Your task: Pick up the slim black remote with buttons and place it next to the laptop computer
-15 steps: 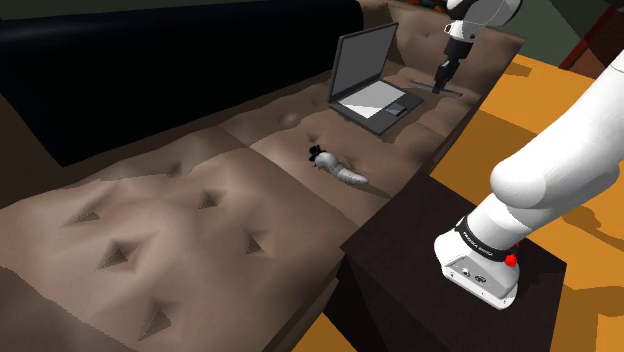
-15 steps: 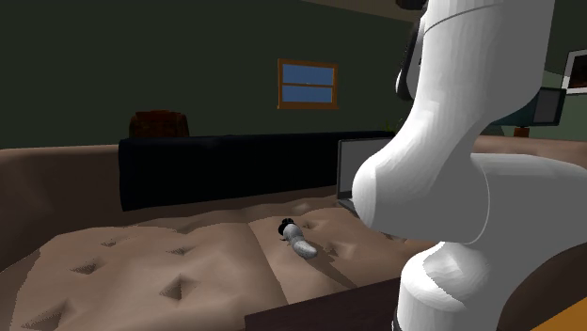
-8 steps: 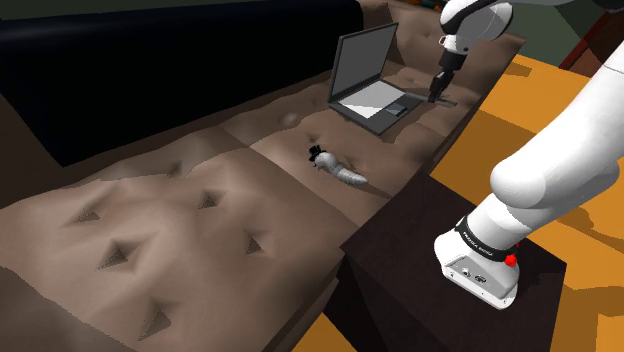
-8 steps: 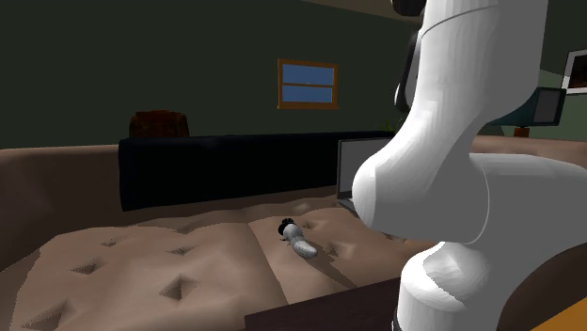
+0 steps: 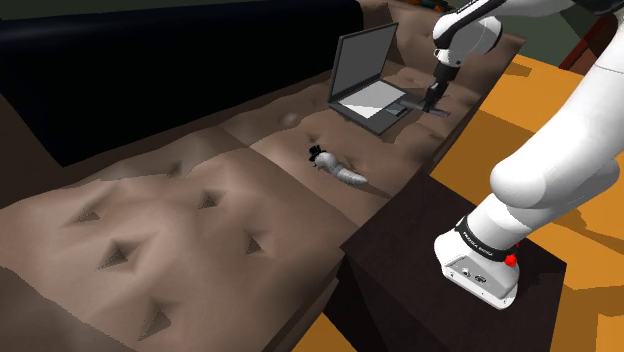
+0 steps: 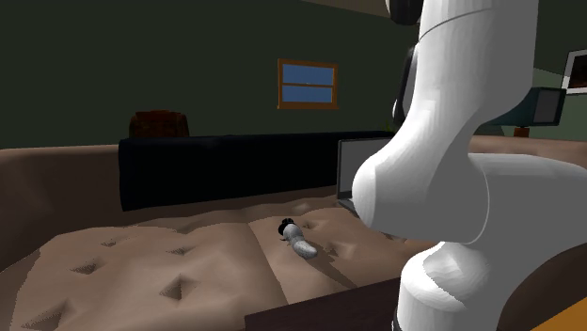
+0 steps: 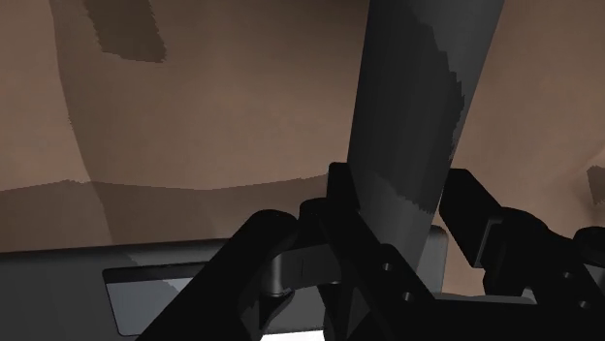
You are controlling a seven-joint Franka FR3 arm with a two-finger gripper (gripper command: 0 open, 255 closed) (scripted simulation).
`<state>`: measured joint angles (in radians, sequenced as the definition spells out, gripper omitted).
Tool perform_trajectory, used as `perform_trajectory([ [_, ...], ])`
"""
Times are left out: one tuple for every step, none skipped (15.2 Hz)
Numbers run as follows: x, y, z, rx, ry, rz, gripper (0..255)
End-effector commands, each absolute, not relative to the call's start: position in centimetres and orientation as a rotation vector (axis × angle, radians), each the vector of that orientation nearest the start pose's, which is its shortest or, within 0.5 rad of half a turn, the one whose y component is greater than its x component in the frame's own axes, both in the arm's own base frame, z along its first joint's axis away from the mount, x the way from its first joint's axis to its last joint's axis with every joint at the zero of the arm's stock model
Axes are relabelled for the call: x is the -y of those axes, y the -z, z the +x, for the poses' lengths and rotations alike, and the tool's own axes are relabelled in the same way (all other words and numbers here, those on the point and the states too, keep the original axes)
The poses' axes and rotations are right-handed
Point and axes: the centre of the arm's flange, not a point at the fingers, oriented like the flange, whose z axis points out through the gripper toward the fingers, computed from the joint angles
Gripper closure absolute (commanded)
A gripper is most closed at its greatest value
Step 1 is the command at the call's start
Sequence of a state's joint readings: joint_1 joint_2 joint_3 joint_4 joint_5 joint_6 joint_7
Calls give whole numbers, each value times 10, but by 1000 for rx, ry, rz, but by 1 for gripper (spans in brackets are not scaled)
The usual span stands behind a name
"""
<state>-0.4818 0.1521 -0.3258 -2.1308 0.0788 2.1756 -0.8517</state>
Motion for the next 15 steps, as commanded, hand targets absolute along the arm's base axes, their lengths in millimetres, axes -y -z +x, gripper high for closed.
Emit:
perform_trajectory([
  [394, -322, 384, -5, -85, -3059, 255],
  [394, -317, 384, -5, -85, -3059, 255],
  [394, -311, 384, -5, -85, -3059, 255],
  [394, -306, 384, -5, -85, -3059, 255],
  [394, -301, 384, -5, -85, -3059, 255],
  [394, -295, 384, -5, -85, -3059, 255],
  [394, -290, 384, -5, -85, -3059, 255],
  [394, -285, 384, -5, -85, -3059, 255],
  [394, -280, 384, -5, -85, -3059, 255],
  [394, -274, 384, -5, -85, -3059, 255],
  [394, -269, 384, -5, -85, -3059, 255],
  [394, -264, 384, -5, -85, -3059, 255],
  [394, -259, 384, -5, -85, -3059, 255],
  [394, -253, 384, -5, -85, -3059, 255],
  [394, -248, 384, -5, -85, -3059, 255],
])
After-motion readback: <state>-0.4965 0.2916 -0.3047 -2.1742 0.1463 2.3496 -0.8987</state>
